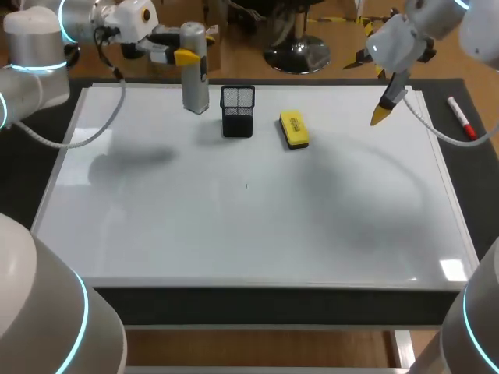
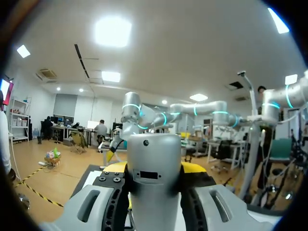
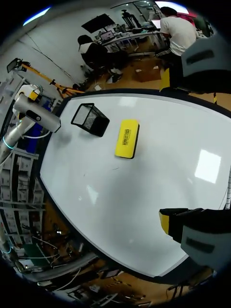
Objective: Pick up the inspection probe, press it on each red-marked spot on the whiteboard one by one, put down the probe, pick up the eraser, and wipe off all the red marks.
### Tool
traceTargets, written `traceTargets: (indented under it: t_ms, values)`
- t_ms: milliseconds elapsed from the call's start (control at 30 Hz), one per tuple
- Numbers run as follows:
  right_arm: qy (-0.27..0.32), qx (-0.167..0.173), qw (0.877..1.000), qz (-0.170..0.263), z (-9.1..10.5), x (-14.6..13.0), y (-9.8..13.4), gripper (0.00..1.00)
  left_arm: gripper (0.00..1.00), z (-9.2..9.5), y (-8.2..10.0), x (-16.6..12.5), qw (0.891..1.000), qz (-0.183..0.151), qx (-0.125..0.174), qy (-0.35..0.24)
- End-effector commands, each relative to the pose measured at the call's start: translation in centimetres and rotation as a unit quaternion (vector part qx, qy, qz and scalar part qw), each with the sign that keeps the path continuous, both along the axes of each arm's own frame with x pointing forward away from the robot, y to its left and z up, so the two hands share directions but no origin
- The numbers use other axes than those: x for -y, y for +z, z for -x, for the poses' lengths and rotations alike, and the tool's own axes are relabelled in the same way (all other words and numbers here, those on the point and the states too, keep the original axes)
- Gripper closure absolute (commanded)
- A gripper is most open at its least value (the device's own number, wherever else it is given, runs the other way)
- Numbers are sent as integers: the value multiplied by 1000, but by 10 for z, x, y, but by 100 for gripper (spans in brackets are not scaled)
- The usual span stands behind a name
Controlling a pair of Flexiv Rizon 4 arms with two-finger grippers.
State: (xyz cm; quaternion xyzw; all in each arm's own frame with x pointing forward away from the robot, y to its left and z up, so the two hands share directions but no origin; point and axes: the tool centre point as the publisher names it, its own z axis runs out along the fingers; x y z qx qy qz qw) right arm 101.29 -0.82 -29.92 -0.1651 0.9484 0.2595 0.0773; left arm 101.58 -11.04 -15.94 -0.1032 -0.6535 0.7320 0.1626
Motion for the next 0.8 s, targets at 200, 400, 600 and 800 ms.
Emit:
traceTargets:
  t_ms: [200,400,600,800]
  values:
    - [1,0,1000,2,0,0,1,0,100,-5,14,28,999,10,2,36]
    - [1,0,1000,2,0,0,1,0,100,-11,18,45,998,23,6,59]
    - [1,0,1000,2,0,0,1,0,100,-12,17,61,996,32,16,87]
    - [1,0,1000,2,0,0,1,0,100,-15,16,70,992,37,22,116]
